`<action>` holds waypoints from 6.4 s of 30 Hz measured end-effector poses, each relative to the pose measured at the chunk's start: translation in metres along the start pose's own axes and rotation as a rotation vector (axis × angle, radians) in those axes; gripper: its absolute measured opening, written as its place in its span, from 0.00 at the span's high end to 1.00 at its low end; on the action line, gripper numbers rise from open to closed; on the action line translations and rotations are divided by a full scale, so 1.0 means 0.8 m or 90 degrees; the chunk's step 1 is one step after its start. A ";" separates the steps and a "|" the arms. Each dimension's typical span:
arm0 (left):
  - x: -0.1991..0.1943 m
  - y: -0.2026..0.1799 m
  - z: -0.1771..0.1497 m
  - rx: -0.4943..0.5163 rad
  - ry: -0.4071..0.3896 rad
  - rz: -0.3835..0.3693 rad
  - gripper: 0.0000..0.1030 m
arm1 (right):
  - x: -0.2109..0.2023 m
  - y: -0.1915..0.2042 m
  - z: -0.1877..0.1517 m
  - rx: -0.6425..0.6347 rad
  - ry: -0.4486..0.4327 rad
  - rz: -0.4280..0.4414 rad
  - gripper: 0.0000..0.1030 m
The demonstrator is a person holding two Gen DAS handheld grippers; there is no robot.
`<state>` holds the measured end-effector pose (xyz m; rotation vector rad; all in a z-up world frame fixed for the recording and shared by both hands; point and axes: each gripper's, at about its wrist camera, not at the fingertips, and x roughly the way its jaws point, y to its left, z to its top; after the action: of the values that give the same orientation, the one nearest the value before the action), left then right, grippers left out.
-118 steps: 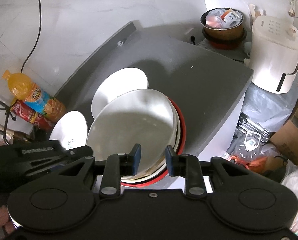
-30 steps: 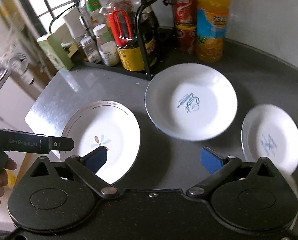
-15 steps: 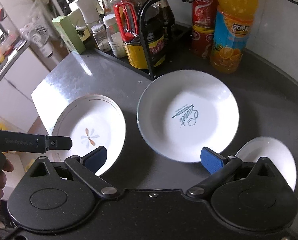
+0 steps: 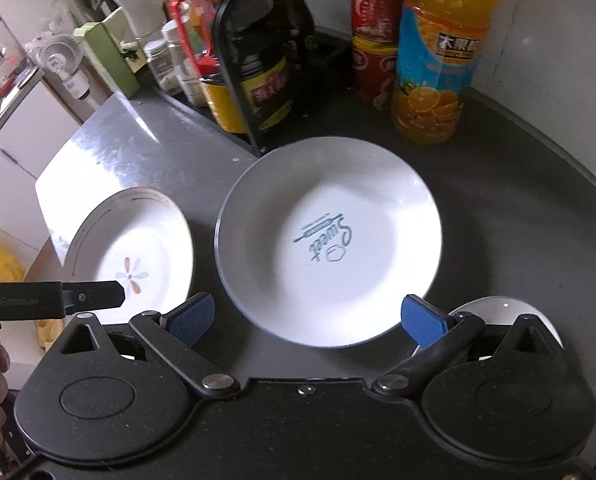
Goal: Organize plates and bowls
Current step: 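Move both grippers toward the white 'Sweet' plate, then close both grippers on the rim of the 'Sweet' plate, then lift the 'Sweet' plate with both grippers over the flower-patterned plate, then lower the 'Sweet' plate onto the flower plate and open both grippers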
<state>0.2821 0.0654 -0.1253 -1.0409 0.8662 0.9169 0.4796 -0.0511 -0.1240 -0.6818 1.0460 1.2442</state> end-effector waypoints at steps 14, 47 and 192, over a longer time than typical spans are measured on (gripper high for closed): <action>0.049 -0.033 0.033 -0.013 0.006 -0.091 0.47 | 0.032 -0.071 0.010 0.128 -0.006 -0.015 0.32; 0.175 -0.054 0.091 -0.022 0.068 -0.094 0.84 | 0.117 -0.172 -0.008 0.318 0.023 0.027 0.65; 0.041 0.220 0.081 0.124 0.063 -0.048 0.45 | 0.089 0.156 -0.119 0.467 -0.069 -0.079 0.76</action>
<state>0.1419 0.1752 -0.1937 -0.9494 0.9726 0.7068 0.3337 -0.0759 -0.2119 -0.1063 1.2410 0.6981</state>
